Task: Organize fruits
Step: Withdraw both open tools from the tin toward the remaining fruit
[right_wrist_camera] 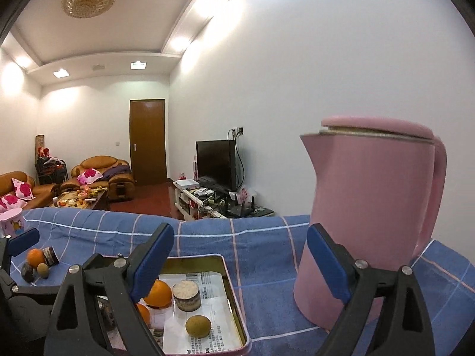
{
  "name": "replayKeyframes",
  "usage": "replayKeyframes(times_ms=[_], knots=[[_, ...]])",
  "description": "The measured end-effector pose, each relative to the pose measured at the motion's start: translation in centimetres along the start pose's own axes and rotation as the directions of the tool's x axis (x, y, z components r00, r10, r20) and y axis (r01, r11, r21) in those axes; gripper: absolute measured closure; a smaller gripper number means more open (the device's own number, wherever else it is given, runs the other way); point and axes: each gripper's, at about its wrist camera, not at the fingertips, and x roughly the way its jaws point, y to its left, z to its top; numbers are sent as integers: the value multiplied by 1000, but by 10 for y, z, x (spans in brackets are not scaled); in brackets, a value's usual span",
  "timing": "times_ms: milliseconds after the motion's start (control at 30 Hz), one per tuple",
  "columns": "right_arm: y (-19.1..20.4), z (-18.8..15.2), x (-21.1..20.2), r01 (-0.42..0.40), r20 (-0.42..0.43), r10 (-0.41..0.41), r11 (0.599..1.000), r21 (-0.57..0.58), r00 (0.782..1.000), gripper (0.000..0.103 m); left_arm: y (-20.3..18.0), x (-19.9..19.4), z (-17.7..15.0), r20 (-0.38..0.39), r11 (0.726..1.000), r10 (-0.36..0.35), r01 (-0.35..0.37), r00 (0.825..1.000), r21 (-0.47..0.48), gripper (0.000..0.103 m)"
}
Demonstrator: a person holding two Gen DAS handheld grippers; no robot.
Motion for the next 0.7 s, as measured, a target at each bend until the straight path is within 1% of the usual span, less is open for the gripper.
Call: replayKeyframes(times_ms=[133,267,400,467,567,700], knots=[[-6,-3,3,-3,-28,4,999,42,1000,11,-2,-4,0,20,1000,14,-14,1000,14,0],[-9,-5,2,-2,-37,4,999,52,999,11,-5,-7,-1,27,1000,8,-9,1000,28,0],[-8,-10,7,-16,-106,24,998,69,994,11,-6,-7,-1,20,999,4,-5,1000,40,0],[-7,-11,8,-15,-122,23,998,67,992,11,-5,-8,-1,19,999,-5,4,1000,41,0],[-7,-13,11,-32,-154,44,996,81,987,11,-1,-9,-3,12,999,-9,9,1000,33,0],[-3,-17,14,-36,-200,52,996,82,978,11,10,-9,-5,-2,1000,4,-3,1000,24,0]])
